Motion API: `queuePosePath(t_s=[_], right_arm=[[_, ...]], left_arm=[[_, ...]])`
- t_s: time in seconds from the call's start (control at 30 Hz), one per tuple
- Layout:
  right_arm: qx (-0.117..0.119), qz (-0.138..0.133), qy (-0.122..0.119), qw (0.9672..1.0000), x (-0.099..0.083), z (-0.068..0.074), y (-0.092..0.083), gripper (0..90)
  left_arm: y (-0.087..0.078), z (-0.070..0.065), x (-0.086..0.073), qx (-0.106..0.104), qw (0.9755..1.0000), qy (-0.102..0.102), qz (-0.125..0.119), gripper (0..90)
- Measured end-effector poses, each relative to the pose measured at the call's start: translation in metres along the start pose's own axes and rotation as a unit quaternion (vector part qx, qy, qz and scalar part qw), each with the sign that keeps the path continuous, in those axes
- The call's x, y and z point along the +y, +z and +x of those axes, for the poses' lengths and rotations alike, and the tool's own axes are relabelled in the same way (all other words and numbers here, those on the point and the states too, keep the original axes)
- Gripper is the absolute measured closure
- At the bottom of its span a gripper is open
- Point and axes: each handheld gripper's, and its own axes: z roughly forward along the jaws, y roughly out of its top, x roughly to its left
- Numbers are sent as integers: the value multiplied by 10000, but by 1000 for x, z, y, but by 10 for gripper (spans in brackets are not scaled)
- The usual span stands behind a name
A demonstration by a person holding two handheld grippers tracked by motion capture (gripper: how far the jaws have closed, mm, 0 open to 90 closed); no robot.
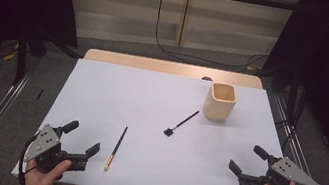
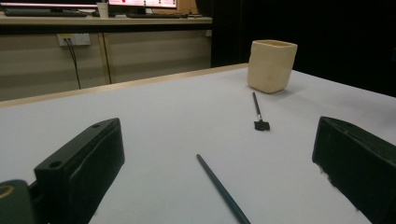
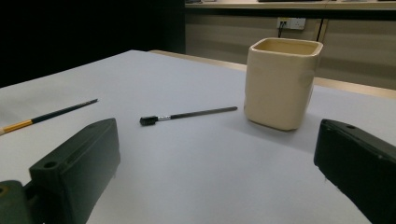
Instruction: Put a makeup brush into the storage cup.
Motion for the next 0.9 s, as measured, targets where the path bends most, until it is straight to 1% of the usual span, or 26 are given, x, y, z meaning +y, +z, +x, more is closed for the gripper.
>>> queuePosePath(t_s=[0.07,0.13,0.2,0.3,0.37,0.47,0.57,0.67,0.73,0.8,0.9], right_arm=[[10,-19,30,10000,1,2,0,0],[89,2,20,10000,1,2,0,0],[66,-9,20,10000,1,2,0,0],[72,-14,27,10000,1,1,-1,0],[84,-8,59,9999,1,2,0,0],[118,-14,38,9999,1,2,0,0],[126,-9,16,9999,1,3,-1,0],[177,-40,-15,9998,3,6,-2,0],[194,-24,-63,9998,3,7,-1,0],[191,-14,-65,9998,3,7,0,0],[191,-28,-80,9998,3,7,-1,0]], left_arm=[[2,0,1,-20,10000,-35,6,22],[3,-1,1,-20,10000,10,45,22],[2,-2,0,-27,10000,12,56,22],[-1,-2,0,17,10000,-18,-6,22],[-3,-1,0,35,10000,-15,40,22],[-4,0,0,-33,9999,-98,-44,23],[-4,1,0,-101,9999,-125,-31,22],[-6,1,1,-96,9999,-137,-35,23],[-7,0,2,-95,9999,-113,-30,22],[-7,-1,3,-120,9998,-116,-50,26],[-6,-2,6,-99,9999,-71,-21,35]])
